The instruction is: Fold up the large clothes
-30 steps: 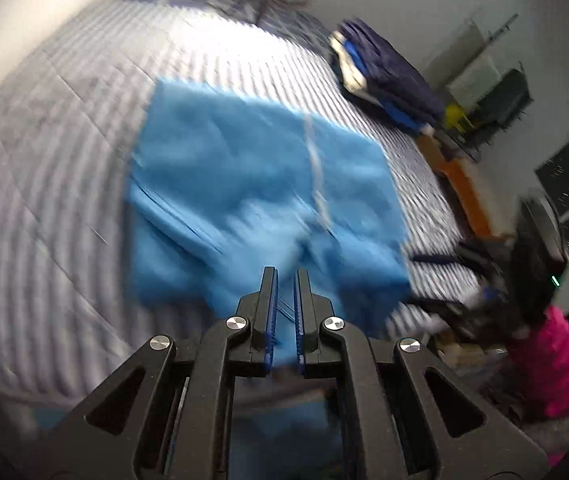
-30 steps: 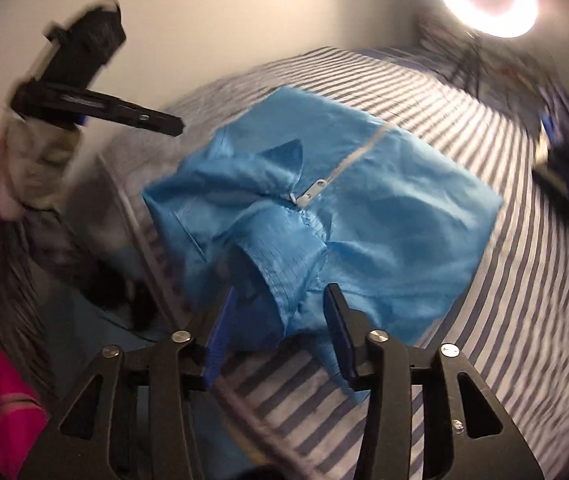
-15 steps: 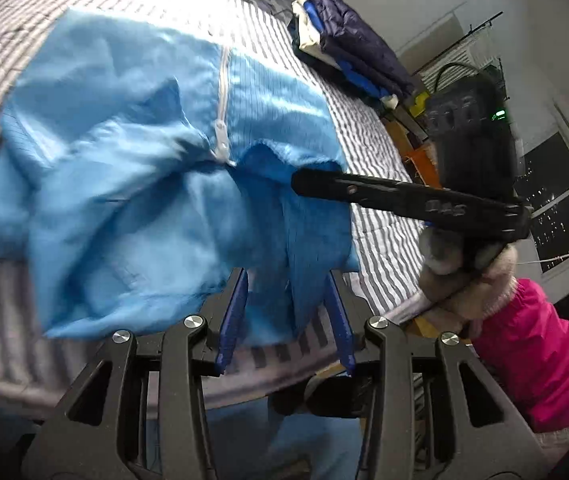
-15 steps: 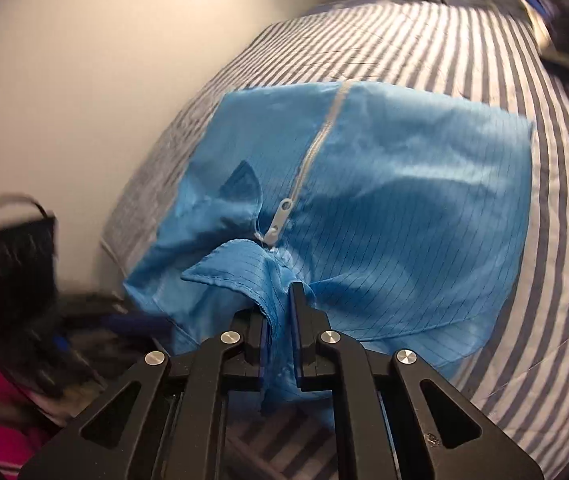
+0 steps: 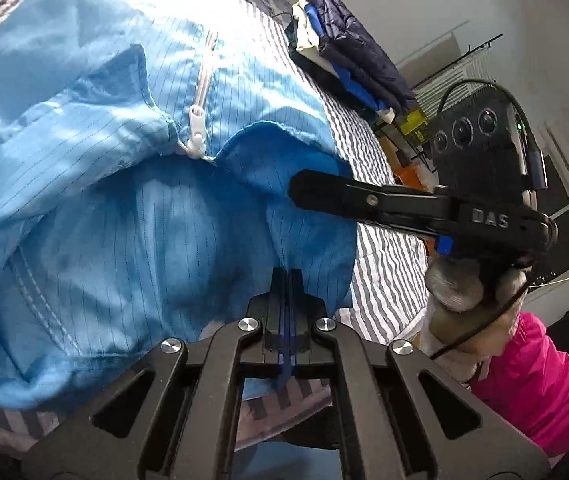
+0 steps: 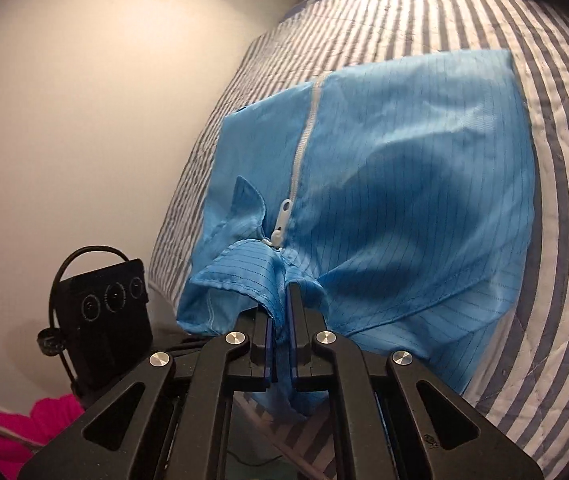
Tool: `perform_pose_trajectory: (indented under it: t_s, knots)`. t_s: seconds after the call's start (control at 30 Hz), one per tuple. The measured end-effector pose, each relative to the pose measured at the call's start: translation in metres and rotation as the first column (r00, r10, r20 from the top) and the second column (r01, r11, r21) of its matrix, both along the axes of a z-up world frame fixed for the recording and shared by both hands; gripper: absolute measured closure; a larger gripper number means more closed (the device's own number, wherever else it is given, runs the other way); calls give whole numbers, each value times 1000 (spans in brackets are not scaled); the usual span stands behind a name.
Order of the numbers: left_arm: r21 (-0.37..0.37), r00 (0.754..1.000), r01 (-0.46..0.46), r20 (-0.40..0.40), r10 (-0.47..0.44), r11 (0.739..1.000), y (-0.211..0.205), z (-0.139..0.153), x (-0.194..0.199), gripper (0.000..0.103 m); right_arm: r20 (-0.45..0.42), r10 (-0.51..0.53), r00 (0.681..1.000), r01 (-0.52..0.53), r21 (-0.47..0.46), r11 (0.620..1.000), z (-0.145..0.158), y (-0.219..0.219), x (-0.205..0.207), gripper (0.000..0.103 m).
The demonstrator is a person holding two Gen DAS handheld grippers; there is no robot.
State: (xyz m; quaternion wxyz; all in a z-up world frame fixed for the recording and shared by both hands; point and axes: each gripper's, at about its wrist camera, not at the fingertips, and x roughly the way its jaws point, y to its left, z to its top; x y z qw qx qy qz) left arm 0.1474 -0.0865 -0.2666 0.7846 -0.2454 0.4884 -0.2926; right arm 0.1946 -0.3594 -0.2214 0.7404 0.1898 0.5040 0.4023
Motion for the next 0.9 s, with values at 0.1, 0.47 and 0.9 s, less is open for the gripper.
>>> perform_pose_trajectory:
  t_s: [0.1,0.47,0.9]
  knots:
    - [3,1000,-3,5,3,1000,1,1,-3,103,42,10,999,-7,-68,998,9,9,0,85]
    - [49,998,5,58,-8,999,-1,8,-19,103,-77,-40,996,44,49,998,-9,12,23,101]
    - [112,997,53,43,-59,992,26,40,-27,83,115,-237,965,252,-146,957,17,-28,14,97]
